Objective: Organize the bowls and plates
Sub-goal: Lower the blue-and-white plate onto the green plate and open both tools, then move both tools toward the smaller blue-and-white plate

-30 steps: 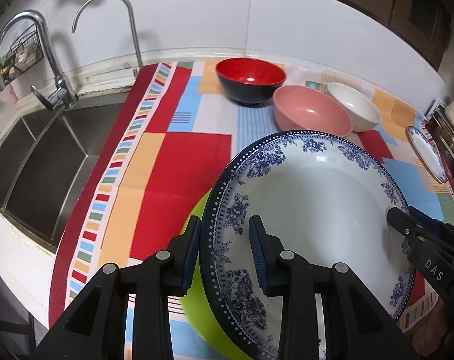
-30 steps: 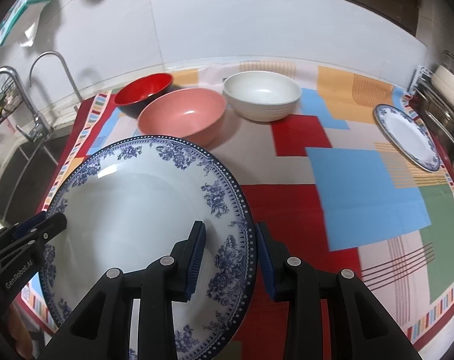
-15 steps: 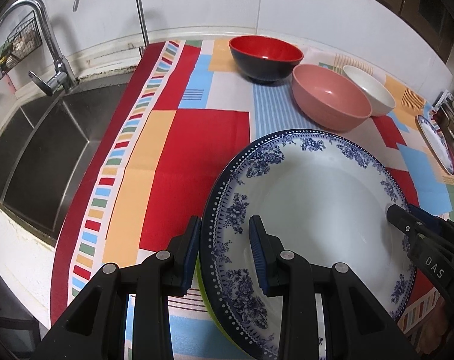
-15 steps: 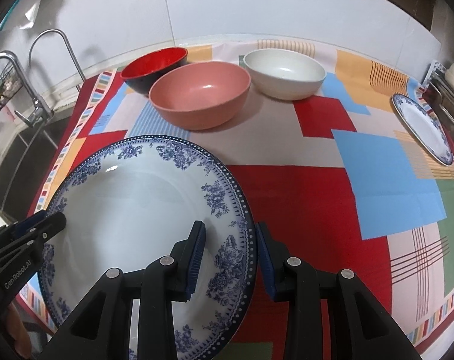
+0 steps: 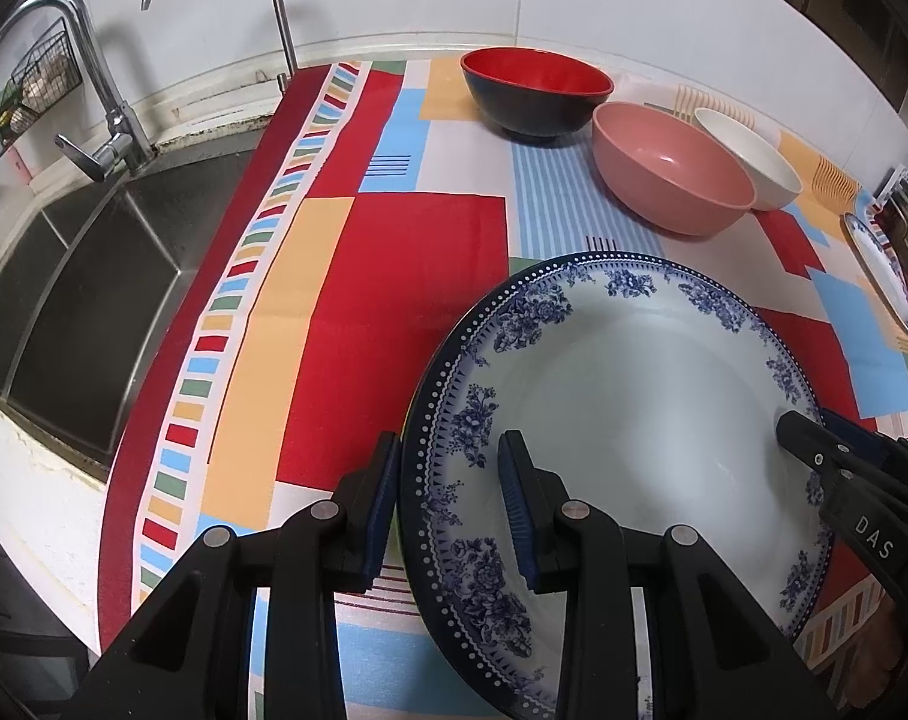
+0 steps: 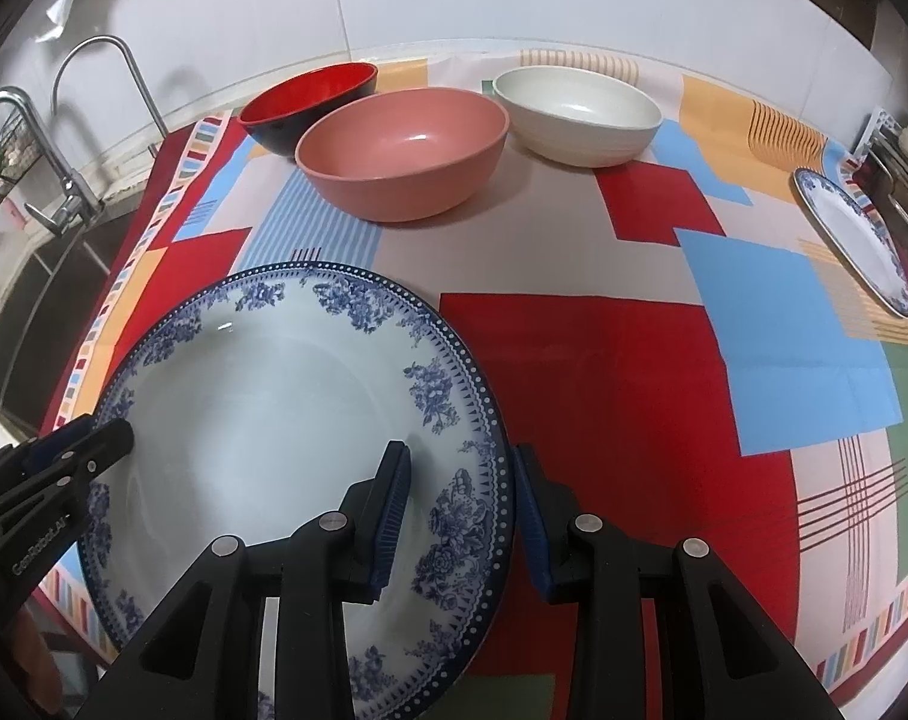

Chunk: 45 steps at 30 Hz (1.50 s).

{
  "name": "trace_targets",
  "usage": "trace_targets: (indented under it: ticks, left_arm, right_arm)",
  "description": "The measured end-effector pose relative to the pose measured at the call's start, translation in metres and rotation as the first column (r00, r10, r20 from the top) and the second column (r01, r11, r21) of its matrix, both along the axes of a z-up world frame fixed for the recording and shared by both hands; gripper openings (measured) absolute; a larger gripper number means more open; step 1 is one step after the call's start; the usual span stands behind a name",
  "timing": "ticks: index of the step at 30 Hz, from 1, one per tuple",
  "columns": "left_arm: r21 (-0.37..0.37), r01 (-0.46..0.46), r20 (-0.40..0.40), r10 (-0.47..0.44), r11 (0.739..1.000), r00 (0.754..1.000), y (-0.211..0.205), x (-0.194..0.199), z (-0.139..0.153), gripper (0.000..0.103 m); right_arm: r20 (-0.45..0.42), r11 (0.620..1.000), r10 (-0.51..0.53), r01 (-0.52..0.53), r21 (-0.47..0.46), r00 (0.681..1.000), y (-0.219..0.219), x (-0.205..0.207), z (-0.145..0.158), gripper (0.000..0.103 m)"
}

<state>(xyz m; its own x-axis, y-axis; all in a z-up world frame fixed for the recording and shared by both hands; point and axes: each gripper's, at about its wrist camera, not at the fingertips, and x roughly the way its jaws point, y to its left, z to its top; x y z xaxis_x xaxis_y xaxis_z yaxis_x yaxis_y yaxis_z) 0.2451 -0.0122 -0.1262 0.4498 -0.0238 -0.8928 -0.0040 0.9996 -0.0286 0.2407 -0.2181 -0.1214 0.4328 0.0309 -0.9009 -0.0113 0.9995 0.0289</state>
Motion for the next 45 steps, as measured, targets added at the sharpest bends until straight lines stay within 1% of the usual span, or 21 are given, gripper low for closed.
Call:
trace_targets:
  ticks: [4,10,12,14,15,16,17,18,22,24,29,35,39,45]
  left_arm:
    - [-0.001,-0.001,-0.005,0.001,1.000,1.000,0.001,0.000,-0.001,0.033]
    - [-0.010,-0.002,-0.027,0.002,1.000,1.000,0.003,0.001,-0.006,0.036]
    - [-0.019,0.005,-0.020,-0.005,1.000,1.000,0.003,0.001,-0.005,0.043]
    - [-0.014,0.007,-0.008,-0.007,1.000,1.000,0.002,0.001,-0.003,0.050]
    - [-0.008,0.005,-0.001,-0.005,1.000,1.000,0.002,0.001,-0.001,0.052]
    - [-0.004,0.005,0.007,-0.005,1.000,1.000,0.001,0.001,0.001,0.052]
    - [0.000,0.006,0.015,-0.006,1.000,1.000,0.001,0.001,0.003,0.054]
    - [0.003,0.009,0.021,-0.009,1.000,1.000,0.000,0.001,0.004,0.057]
    - [-0.012,0.036,0.033,-0.036,0.999,0.999,-0.005,0.002,0.010,0.060]
    - [-0.012,0.047,0.044,-0.046,0.999,0.998,-0.009,0.002,0.015,0.065]
    - [-0.009,0.075,0.089,-0.074,0.997,0.993,-0.021,0.003,0.028,0.067]
    - [0.002,0.133,0.152,-0.131,0.991,0.980,-0.047,0.005,0.048,0.068]
    - [0.039,0.186,0.215,-0.190,0.982,0.958,-0.070,0.006,0.063,0.068]
    - [0.005,0.253,0.241,-0.246,0.968,0.939,-0.104,0.013,0.077,0.068]
  right_arm:
    - [-0.010,1.000,0.000,0.000,0.010,1.000,0.001,0.000,-0.003,0.036]
    - [-0.020,1.000,0.000,0.000,0.015,1.000,0.002,0.000,-0.005,0.036]
    - [-0.024,1.000,-0.002,0.003,0.011,1.000,0.002,0.001,-0.005,0.036]
    - [-0.024,1.000,-0.002,0.002,0.009,1.000,0.002,0.001,-0.005,0.036]
    - [-0.023,1.000,-0.004,0.004,0.014,1.000,0.002,0.001,-0.005,0.038]
    - [-0.025,1.000,-0.008,0.008,0.016,1.000,0.001,0.001,-0.004,0.046]
    - [-0.023,1.000,-0.013,0.014,0.017,1.000,0.000,0.001,-0.004,0.048]
    - [-0.017,1.000,-0.018,0.018,0.013,1.000,-0.001,0.001,-0.003,0.049]
    - [0.008,1.000,-0.023,0.023,0.005,1.000,-0.004,-0.001,0.004,0.049]
    - [0.020,1.000,-0.026,0.026,0.011,0.999,-0.006,-0.002,0.008,0.049]
    - [0.052,0.999,-0.040,0.040,0.006,0.998,-0.014,-0.004,0.020,0.051]
    - [0.095,0.997,-0.081,0.081,0.000,0.992,-0.035,-0.009,0.034,0.051]
    - [0.134,0.993,-0.112,0.114,-0.004,0.985,-0.053,-0.015,0.046,0.051]
    - [0.189,0.985,-0.164,0.171,-0.019,0.968,-0.084,-0.021,0.062,0.051]
